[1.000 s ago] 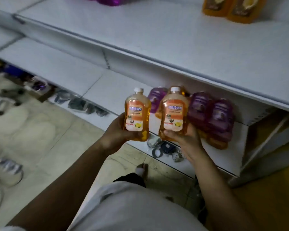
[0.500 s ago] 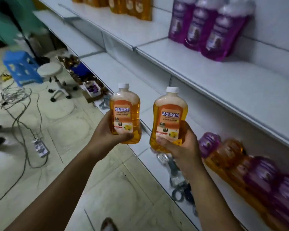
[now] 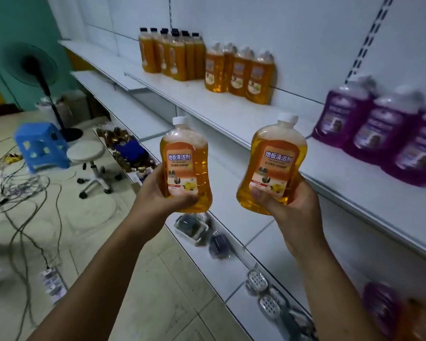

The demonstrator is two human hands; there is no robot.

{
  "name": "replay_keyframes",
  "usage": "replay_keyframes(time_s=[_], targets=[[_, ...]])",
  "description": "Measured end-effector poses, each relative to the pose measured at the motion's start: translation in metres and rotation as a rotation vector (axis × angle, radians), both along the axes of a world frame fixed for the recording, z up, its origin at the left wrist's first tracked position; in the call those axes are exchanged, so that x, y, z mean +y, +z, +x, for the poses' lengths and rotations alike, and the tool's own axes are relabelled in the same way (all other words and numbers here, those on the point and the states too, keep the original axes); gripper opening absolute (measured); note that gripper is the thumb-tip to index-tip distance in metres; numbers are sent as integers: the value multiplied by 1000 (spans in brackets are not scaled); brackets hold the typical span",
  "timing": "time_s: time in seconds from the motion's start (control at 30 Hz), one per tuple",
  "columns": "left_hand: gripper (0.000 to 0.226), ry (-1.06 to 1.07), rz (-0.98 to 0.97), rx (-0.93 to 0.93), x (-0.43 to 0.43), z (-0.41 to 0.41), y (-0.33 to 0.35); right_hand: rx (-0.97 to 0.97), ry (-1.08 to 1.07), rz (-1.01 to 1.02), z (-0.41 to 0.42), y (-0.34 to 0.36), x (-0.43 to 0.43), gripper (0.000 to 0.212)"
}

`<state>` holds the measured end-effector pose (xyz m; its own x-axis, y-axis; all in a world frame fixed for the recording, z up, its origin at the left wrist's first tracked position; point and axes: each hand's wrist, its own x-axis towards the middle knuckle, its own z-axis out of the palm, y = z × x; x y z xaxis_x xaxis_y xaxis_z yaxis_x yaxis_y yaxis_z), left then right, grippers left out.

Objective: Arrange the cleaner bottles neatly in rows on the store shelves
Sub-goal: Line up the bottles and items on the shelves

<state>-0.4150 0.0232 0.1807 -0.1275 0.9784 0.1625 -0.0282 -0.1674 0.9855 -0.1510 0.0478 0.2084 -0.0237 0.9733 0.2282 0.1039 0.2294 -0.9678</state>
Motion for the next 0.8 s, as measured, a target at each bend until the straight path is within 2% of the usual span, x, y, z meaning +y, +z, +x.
replay_keyframes(time_s=[0.1, 0.27, 0.53, 0.67, 0.8], targets=[[80, 23, 2, 17, 42, -28, 5, 12, -23, 33, -30, 4, 47, 60], [59, 87, 27, 78, 117, -57, 24, 52, -28, 89, -69, 15, 127, 61], [77, 54, 50, 36, 227, -97, 44, 41, -77, 54, -110, 30, 222, 63], [88, -58, 28, -116, 287, -117, 49, 30, -203, 60, -131, 35, 250, 59], [63, -135, 49, -113, 347, -134, 61, 51, -352, 52, -153, 44, 271, 64]])
